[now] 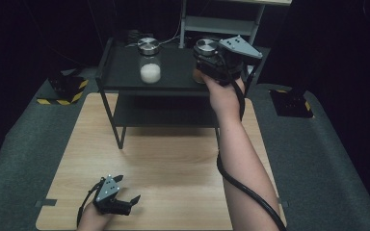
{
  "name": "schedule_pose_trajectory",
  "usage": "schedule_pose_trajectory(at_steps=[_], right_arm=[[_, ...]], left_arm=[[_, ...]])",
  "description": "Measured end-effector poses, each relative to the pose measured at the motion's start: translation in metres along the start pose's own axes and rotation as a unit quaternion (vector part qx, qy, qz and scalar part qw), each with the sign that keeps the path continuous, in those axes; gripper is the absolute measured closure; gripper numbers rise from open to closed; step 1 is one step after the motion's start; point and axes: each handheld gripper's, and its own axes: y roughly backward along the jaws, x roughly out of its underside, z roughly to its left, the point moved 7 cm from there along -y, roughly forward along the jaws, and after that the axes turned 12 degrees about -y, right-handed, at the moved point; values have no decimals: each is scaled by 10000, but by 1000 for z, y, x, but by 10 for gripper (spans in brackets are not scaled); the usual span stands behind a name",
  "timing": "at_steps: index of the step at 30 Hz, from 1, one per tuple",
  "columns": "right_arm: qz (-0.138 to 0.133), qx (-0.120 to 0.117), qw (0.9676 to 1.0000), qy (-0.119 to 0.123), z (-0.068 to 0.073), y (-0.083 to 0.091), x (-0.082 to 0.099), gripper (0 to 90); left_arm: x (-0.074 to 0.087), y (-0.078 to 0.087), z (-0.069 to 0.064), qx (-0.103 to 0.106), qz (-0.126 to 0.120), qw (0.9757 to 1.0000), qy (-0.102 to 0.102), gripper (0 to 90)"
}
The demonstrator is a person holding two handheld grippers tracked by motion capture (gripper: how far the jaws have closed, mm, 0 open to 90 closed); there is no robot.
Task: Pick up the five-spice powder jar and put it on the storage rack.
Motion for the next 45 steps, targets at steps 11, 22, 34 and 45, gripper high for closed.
schedule_pose_trajectory(at_steps=[11,22,34,45], right_arm=[[41,18,10000,25,1,-1,-2,342],[197,-16,9998,77,2,-2,-7,244],[136,-162,9998,3,0,9,-4,96],[90,-207,9997,-68,6,20,6,0]], left_arm=[[0,0,0,-4,12,10000,-24,9],[0,0,0,9,16,10000,-9,9],[-1,-1,0,4,45,10000,-14,9],[-1,-1,0,-15,57,10000,8,9]])
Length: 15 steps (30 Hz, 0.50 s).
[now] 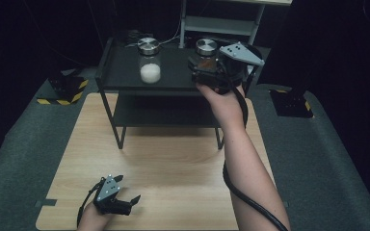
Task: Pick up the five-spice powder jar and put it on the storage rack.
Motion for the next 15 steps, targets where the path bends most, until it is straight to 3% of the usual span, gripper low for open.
schedule_pose_trajectory(at_steps=[15], right_arm=[[71,-168,9998,50,2,28,23,0]], left_arm=[[0,0,-1,-16,16,10000,-4,9]])
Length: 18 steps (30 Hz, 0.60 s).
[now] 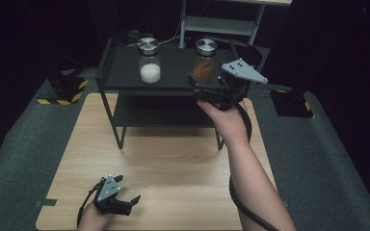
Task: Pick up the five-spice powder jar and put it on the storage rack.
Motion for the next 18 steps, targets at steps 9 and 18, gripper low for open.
schedule_pose_trajectory(at_steps=[9,18], right_arm=[[54,-112,9999,75,3,17,25,0],[171,-157,9996,148,1,35,60,0]], left_arm=[[0,0,-1,-11,12,10000,-7,9],[-1,0,-2,-21,35,10000,-38,9]])
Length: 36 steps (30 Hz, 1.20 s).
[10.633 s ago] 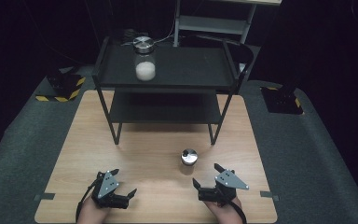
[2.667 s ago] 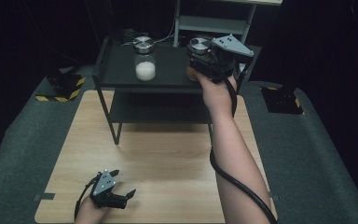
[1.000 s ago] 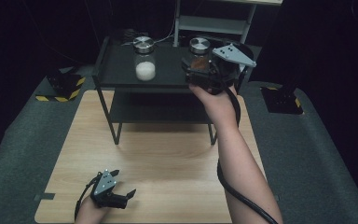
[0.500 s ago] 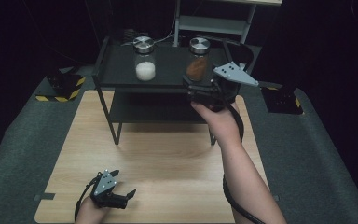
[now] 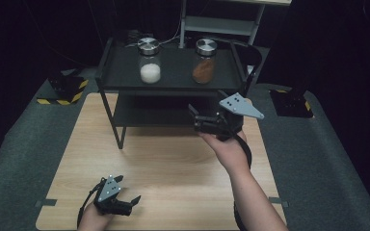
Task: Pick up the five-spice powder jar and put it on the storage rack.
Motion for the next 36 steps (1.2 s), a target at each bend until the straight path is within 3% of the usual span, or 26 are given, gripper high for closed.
schedule_pose_trajectory(at_steps=[8,20,36], right_arm=[[84,-7,10000,-18,-3,10,20,0],[320,-49,9992,226,1,28,58,0],[676,40,9977,51,-4,41,108,0]], left_arm=[[-1,0,-1,-2,12,10000,-19,9],[-1,0,-2,4,23,10000,-26,9],[-2,-1,-3,8,48,10000,-77,9]])
